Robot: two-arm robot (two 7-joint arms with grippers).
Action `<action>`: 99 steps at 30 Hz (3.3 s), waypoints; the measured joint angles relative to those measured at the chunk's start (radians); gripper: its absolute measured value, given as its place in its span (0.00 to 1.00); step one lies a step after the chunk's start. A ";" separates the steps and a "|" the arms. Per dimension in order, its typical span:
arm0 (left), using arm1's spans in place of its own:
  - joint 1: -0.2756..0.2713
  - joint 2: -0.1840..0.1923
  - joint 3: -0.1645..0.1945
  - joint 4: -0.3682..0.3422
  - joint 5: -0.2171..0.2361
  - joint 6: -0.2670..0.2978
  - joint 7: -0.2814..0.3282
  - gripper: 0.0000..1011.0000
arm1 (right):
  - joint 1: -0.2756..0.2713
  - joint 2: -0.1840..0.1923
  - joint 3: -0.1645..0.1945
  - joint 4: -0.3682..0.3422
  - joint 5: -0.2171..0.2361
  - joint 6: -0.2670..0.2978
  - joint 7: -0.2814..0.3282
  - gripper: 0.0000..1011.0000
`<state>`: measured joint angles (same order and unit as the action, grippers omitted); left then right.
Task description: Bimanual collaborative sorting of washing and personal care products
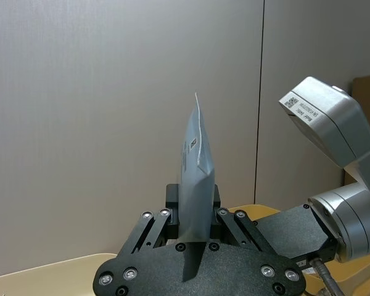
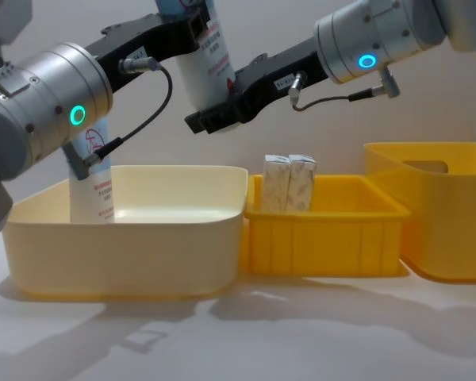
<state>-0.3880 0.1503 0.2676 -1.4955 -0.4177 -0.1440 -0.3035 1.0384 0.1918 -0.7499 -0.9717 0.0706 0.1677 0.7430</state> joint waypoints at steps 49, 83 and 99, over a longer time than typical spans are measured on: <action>0.000 0.000 0.000 0.000 0.000 0.000 0.000 0.99 | -0.049 0.110 0.118 -0.117 -0.031 0.202 -0.185 0.64; 0.000 0.000 0.000 0.000 0.000 0.000 0.000 0.99 | -0.061 0.201 0.300 -0.093 -0.077 0.499 -0.404 0.64; 0.000 0.000 0.000 0.000 0.000 0.000 0.000 0.99 | -0.027 0.203 0.319 -0.008 -0.088 0.543 -0.409 0.64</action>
<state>-0.3881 0.1503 0.2677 -1.4955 -0.4176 -0.1439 -0.3034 1.0113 0.3952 -0.4309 -0.9797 -0.0170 0.7105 0.3340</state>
